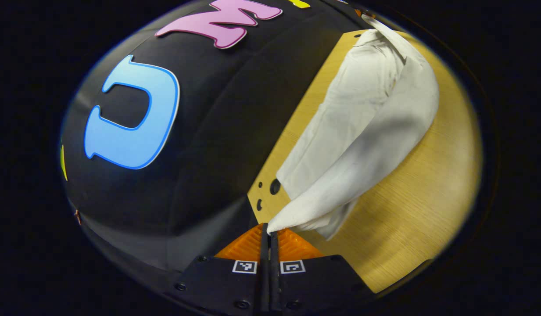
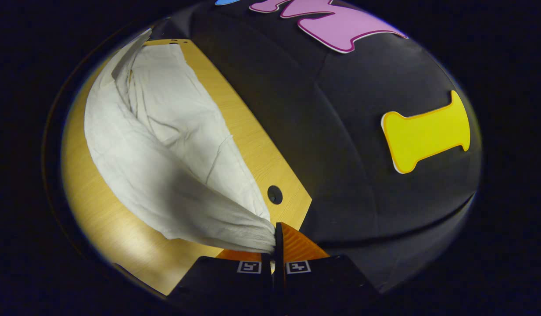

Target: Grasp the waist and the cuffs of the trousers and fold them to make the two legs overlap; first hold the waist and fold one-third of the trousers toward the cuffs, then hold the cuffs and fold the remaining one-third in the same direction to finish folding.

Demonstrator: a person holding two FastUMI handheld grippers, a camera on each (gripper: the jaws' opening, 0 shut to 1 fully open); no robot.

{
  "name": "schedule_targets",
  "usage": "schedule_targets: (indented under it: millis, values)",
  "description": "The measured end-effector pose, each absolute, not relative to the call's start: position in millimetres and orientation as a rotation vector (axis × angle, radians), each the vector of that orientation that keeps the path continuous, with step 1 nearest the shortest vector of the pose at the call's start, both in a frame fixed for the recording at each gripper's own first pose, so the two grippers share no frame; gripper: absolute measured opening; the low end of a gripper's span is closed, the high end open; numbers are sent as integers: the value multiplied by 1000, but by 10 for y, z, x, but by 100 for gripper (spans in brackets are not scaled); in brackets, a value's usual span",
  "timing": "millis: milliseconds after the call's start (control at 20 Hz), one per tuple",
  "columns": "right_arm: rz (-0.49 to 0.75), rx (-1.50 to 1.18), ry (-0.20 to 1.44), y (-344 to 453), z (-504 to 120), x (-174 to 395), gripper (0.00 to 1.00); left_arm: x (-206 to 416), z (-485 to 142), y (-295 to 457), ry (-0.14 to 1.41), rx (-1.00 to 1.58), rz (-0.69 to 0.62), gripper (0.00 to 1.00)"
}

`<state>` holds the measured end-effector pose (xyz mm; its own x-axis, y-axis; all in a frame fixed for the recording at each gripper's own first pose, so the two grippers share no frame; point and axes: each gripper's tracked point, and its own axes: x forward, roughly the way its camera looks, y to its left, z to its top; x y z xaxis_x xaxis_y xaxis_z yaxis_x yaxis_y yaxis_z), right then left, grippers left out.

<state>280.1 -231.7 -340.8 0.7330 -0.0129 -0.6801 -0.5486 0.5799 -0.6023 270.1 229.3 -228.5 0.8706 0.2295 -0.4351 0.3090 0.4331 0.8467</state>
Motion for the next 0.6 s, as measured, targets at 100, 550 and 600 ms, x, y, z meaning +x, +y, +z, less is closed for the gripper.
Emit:
schedule_targets:
  millis: [100,550,600]
  values:
    - [325,-888,702,-2291,-3519,2995,6,2979,-2233,2325,514,1091,1,5]
    - [170,-605,761,-2392,-3873,3598,6,4105,-2434,2326,514,901,97,5]
    - [148,-541,775,-2375,-3931,3649,6,4200,-2495,2313,510,899,103,5]
